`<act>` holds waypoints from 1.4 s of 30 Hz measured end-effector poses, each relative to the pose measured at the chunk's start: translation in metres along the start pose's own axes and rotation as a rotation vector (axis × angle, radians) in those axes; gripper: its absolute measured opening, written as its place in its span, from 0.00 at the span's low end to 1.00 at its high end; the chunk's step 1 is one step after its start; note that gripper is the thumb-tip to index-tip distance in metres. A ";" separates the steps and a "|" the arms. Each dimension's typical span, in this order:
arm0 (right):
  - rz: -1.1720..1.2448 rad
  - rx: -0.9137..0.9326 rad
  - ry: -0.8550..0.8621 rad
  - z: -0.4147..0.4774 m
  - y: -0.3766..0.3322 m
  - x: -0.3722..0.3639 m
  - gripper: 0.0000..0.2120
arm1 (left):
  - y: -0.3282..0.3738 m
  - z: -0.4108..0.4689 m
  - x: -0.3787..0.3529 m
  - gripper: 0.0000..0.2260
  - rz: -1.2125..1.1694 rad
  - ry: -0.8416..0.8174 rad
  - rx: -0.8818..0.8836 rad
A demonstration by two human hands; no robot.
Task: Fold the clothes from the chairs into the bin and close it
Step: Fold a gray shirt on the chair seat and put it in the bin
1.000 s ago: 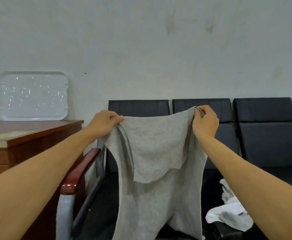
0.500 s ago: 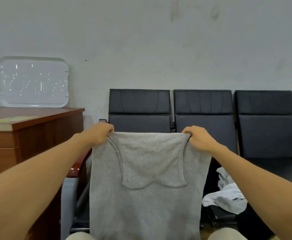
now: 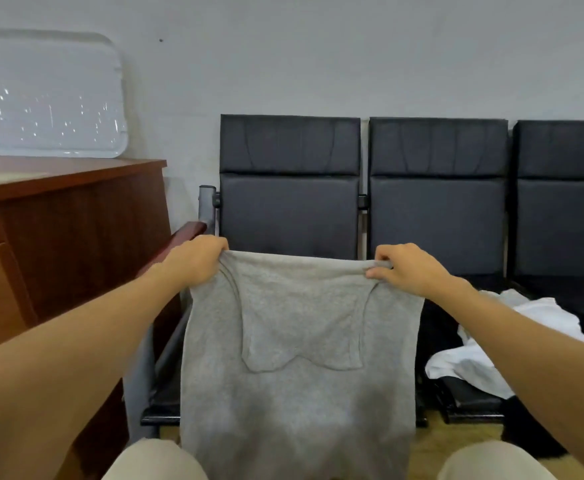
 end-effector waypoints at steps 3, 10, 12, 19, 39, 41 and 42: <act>0.000 -0.043 0.111 0.020 0.011 -0.028 0.09 | -0.009 0.016 -0.032 0.07 0.008 -0.016 -0.011; -0.211 0.053 0.162 0.081 0.032 -0.106 0.07 | -0.024 0.064 -0.109 0.10 0.134 -0.080 -0.013; -0.257 0.063 0.123 0.097 0.039 -0.129 0.09 | -0.028 0.079 -0.130 0.10 0.172 -0.095 0.002; -0.314 0.065 0.024 0.158 0.069 -0.214 0.10 | -0.043 0.136 -0.200 0.15 0.291 -0.170 0.012; -0.249 0.133 -0.266 0.120 0.052 -0.235 0.26 | 0.007 0.098 -0.254 0.20 -0.152 -0.281 -0.156; -0.179 0.188 -0.295 0.091 0.041 -0.227 0.23 | 0.022 0.070 -0.240 0.18 -0.168 -0.363 -0.219; -0.156 0.210 -0.314 0.076 0.034 -0.223 0.22 | 0.029 0.057 -0.233 0.17 -0.182 -0.397 -0.247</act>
Point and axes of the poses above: each hand's wrist, its own z-axis towards the middle knuckle, its own x-axis out of the back of the hand, y = z × x, the point moved 4 cm from there along z, towards the middle knuckle, and after that the axes turned 2 degrees about x, right-handed, at the moved point
